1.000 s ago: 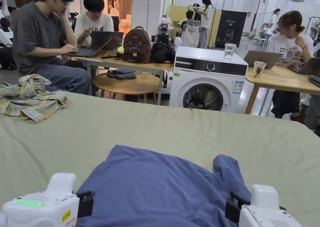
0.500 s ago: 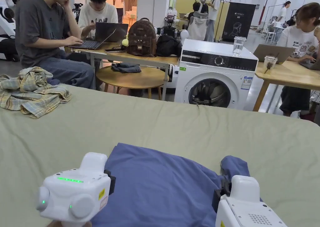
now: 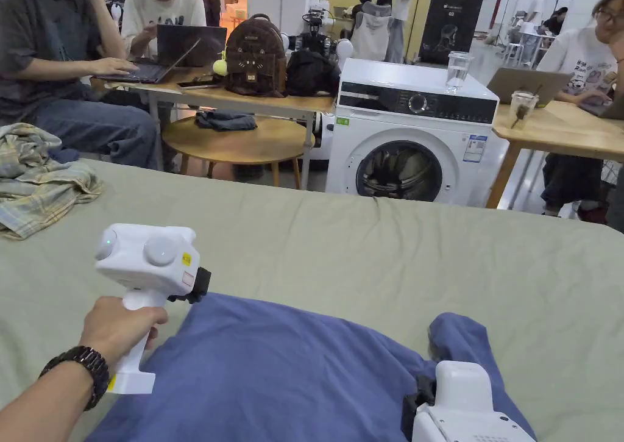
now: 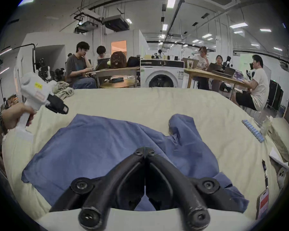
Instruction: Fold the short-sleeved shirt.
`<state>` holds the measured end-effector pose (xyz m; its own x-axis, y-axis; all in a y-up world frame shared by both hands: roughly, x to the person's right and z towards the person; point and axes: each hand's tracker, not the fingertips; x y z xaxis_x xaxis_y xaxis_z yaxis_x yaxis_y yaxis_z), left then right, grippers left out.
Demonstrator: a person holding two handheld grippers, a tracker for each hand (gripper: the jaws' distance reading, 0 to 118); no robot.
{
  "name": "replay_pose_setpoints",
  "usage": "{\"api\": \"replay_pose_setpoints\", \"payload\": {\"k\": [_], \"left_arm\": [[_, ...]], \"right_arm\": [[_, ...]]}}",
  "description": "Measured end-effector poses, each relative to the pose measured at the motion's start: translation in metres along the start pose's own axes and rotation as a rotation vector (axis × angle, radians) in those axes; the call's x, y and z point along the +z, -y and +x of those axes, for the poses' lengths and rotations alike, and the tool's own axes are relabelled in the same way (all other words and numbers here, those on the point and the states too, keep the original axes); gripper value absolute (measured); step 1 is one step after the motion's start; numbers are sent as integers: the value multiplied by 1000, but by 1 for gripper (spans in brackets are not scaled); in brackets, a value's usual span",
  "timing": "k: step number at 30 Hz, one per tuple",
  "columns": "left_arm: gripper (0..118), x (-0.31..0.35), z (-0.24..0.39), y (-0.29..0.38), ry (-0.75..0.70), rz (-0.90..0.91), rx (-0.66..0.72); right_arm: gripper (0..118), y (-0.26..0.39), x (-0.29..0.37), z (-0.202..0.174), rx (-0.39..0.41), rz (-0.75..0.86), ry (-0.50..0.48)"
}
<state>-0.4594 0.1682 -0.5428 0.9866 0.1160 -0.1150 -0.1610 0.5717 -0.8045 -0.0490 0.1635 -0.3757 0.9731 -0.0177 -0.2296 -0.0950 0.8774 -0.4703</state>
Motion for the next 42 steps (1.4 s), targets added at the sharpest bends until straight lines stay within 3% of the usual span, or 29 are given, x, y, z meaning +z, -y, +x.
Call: {"api": "replay_pose_setpoints", "payload": {"k": [5,8,11,13,14,15,16,17,19,24,32,34,37,42], "left_arm": [[51,-39,-6,-16,-4,-34,49],[62,-59,-2,-15,-36,-81,57],[63,-81,3,-4,-90,-159,-4],[62,-80,11,-2,-132,-83,-43],[58,-81,19,0,-160,-75,-79],[43,-81,24,2,-154,-75,-111],[10,-73,29,3,-108,-73,-130],[0,-71,34,4,-60,-80,-132],[0,-64,42,7,-137,-83,-179],[0,-19,37,21,-104,8,-158],[0,49,16,66,-98,133,-131],[0,59,12,78,-109,140,-153],[0,67,5,91,-123,146,-139],[0,71,-5,104,-158,131,-136]], "right_arm": [[0,2,-13,4,-7,-28,3],[0,4,-14,7,-15,-37,8],[0,6,-12,9,-9,-48,15],[0,6,-14,11,-7,-64,21],[0,7,-15,13,-18,-70,28],[0,7,-14,13,-23,-73,30],[0,6,-16,13,-25,-84,40],[0,6,-17,14,-26,-87,43],[0,5,-18,16,-34,-98,49],[0,-1,-18,32,-61,-136,50],[3,-43,-38,95,-82,-181,89],[10,-51,-53,114,-85,-204,97],[60,-56,-82,141,-102,-287,100],[64,-49,-124,173,-132,-386,106]]}}
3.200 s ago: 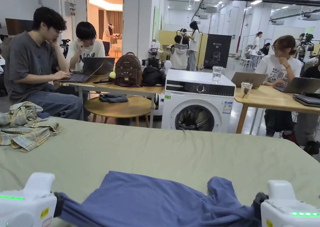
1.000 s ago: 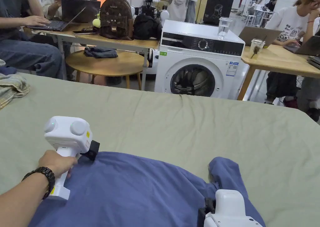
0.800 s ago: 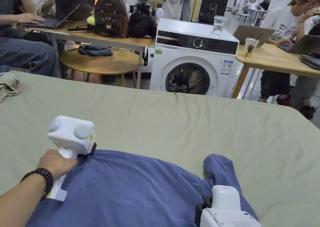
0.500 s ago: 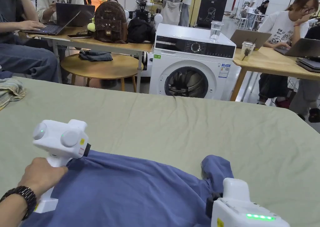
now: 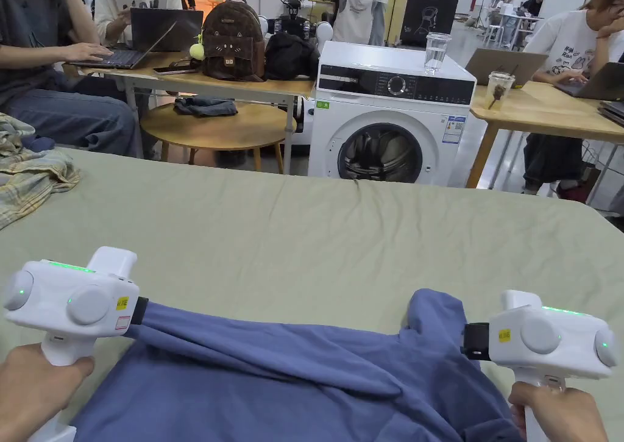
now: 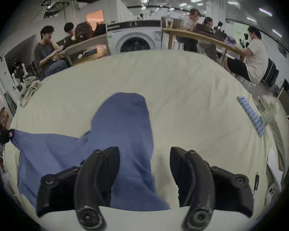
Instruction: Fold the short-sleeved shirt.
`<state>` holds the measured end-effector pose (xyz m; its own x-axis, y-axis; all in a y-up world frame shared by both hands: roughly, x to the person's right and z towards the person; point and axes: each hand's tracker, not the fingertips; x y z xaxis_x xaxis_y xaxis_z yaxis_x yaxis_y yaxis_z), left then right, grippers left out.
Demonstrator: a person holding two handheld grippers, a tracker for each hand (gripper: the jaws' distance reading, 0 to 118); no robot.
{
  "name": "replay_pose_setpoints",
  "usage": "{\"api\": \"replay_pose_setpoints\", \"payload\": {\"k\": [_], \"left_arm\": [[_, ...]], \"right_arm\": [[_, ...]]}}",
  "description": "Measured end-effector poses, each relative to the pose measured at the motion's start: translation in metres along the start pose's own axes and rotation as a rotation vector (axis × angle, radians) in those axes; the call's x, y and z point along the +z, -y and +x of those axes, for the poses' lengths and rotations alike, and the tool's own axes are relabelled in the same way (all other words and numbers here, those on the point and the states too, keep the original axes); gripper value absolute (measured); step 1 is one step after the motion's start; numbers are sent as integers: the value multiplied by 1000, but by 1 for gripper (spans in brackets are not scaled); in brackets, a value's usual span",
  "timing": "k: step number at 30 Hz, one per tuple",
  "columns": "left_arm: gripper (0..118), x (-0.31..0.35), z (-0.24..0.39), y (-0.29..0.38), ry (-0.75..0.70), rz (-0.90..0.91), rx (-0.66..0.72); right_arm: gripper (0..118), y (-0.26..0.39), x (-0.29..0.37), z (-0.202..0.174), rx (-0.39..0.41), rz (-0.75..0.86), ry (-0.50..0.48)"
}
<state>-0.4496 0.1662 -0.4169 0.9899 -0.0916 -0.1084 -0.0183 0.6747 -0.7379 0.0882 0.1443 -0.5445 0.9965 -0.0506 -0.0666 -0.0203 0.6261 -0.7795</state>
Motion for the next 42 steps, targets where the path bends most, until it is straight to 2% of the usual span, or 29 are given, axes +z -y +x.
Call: {"api": "replay_pose_setpoints", "payload": {"k": [3,8,10,12,13,14,15,17,18,19,22,27,36,42], "left_arm": [[0,-1,-6,3,5,-6,18],[0,5,5,6,1,-4,-5],[0,8,8,6,2,-7,-1],[0,8,9,6,3,-10,5],[0,8,10,7,3,-12,6],[0,10,11,7,7,-12,9],[0,11,12,7,9,-11,11],[0,11,13,7,10,-12,16],[0,12,13,7,12,-10,20],[0,14,13,6,13,-8,23],[0,21,10,2,22,5,48],[0,50,3,-9,36,61,64],[0,144,-7,-47,41,245,81],[0,203,-18,-87,12,343,77]], "right_arm": [[64,-2,-23,5,-39,-76,-32],[64,-5,-45,-3,-30,-132,-84],[60,0,-55,-12,30,-175,3],[57,3,-52,-19,57,-127,16],[49,6,-52,-24,61,-127,27],[34,8,-52,-26,73,-120,33],[0,9,-50,-26,79,-113,34],[0,4,-47,-25,123,-101,70],[0,4,-45,-24,97,-106,37],[0,3,-39,-23,103,-107,33],[0,-4,-17,-16,58,4,31],[0,-17,50,-15,82,184,21],[0,-52,176,2,59,439,23],[0,-67,260,-9,84,574,38]]}}
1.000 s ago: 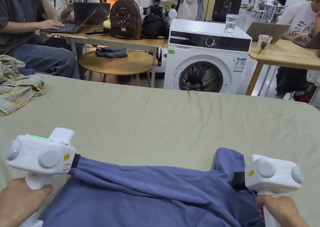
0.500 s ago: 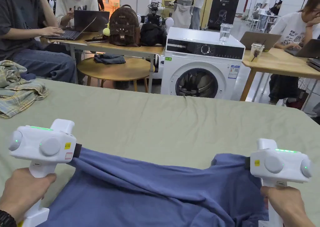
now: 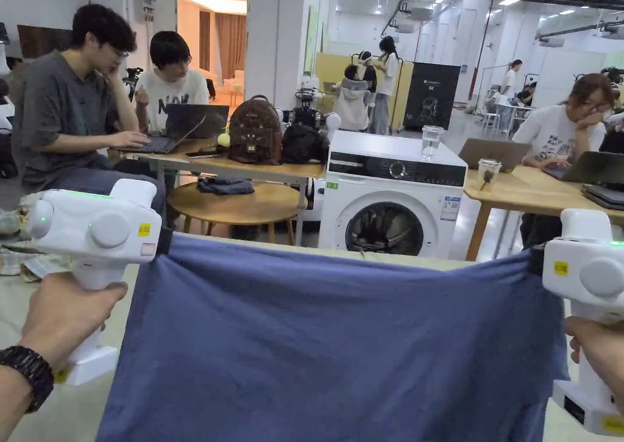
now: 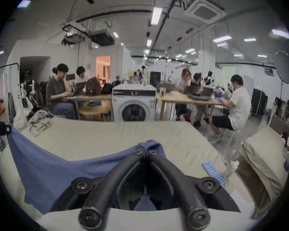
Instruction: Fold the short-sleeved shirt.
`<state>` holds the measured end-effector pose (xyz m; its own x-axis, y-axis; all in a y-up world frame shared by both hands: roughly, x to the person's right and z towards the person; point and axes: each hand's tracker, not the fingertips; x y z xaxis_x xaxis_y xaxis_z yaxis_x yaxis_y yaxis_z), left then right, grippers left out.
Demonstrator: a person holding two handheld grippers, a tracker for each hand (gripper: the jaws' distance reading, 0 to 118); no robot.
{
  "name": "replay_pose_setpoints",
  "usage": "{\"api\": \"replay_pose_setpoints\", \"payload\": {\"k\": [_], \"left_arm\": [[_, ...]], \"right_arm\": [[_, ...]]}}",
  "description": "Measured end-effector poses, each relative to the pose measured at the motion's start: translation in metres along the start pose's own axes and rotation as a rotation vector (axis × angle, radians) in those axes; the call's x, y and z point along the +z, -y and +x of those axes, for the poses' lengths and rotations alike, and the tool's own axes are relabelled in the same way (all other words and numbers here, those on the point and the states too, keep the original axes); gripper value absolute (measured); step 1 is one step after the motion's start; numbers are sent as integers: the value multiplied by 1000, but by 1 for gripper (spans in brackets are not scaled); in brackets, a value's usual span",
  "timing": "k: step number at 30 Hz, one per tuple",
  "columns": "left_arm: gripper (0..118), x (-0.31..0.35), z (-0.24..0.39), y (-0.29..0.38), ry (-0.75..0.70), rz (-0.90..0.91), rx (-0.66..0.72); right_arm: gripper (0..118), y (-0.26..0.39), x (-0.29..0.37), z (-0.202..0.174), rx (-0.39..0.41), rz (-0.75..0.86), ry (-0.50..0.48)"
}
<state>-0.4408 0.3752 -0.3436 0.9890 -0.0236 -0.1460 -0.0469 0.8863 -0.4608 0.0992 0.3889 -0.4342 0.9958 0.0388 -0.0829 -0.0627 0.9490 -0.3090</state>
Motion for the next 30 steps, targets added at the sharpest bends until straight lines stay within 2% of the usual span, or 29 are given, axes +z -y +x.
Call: {"api": "replay_pose_setpoints", "payload": {"k": [10,22,30], "left_arm": [[0,24,-18,-80,-20,79,25],[0,4,-39,-159,-46,134,82],[0,-6,-44,-208,-65,193,92]], "right_arm": [[0,-73,26,-22,30,129,29],[0,-154,-9,-42,65,219,80],[0,-204,-27,-49,60,284,110]]}}
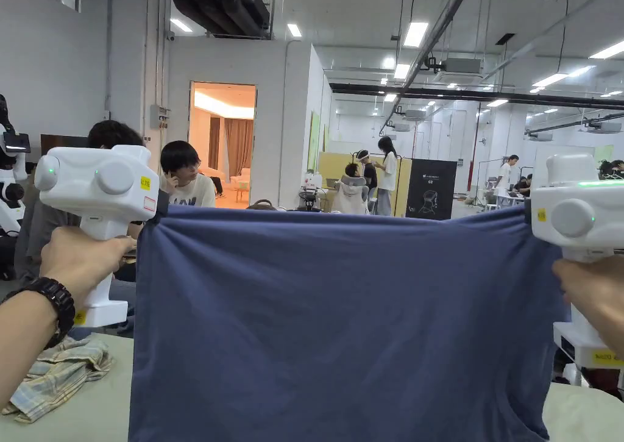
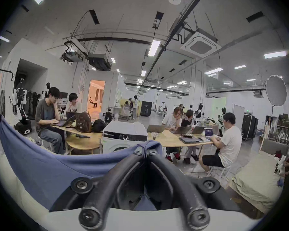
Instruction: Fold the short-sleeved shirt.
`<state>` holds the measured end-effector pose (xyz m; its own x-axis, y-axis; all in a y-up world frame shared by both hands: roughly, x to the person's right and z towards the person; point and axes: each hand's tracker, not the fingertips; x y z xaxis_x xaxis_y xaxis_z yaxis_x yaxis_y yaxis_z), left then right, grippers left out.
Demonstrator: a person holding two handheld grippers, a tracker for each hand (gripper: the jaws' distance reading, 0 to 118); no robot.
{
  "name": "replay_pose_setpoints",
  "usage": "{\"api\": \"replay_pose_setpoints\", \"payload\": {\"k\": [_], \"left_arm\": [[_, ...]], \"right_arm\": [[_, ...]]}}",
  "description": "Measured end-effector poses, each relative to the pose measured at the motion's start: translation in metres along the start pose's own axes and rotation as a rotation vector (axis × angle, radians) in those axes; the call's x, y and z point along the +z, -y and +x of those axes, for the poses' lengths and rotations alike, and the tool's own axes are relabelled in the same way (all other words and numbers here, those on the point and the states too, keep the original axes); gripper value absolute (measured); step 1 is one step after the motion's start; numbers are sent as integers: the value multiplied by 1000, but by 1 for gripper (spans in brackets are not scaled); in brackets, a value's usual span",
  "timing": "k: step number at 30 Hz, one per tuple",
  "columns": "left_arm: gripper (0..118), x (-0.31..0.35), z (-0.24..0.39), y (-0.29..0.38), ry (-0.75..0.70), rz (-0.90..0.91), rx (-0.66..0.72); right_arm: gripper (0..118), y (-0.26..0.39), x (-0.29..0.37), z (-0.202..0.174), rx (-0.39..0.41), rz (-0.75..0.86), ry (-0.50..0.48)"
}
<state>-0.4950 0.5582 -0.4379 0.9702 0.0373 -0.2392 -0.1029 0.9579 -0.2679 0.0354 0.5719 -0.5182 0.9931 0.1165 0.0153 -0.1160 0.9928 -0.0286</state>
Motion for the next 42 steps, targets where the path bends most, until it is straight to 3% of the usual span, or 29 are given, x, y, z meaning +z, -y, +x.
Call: {"api": "replay_pose_setpoints", "payload": {"k": [8,17,32,42], "left_arm": [[0,-2,-3,0,-4,-5,-22],[0,15,-7,88,18,-60,-33],[0,145,-18,240,64,-105,-1],[0,194,-26,313,73,-156,9]], "right_arm": [[0,-5,4,-3,38,22,8],[0,77,54,-2,59,-60,-6],[0,181,207,21,82,-157,-36],[0,244,253,21,93,-274,-94]]}}
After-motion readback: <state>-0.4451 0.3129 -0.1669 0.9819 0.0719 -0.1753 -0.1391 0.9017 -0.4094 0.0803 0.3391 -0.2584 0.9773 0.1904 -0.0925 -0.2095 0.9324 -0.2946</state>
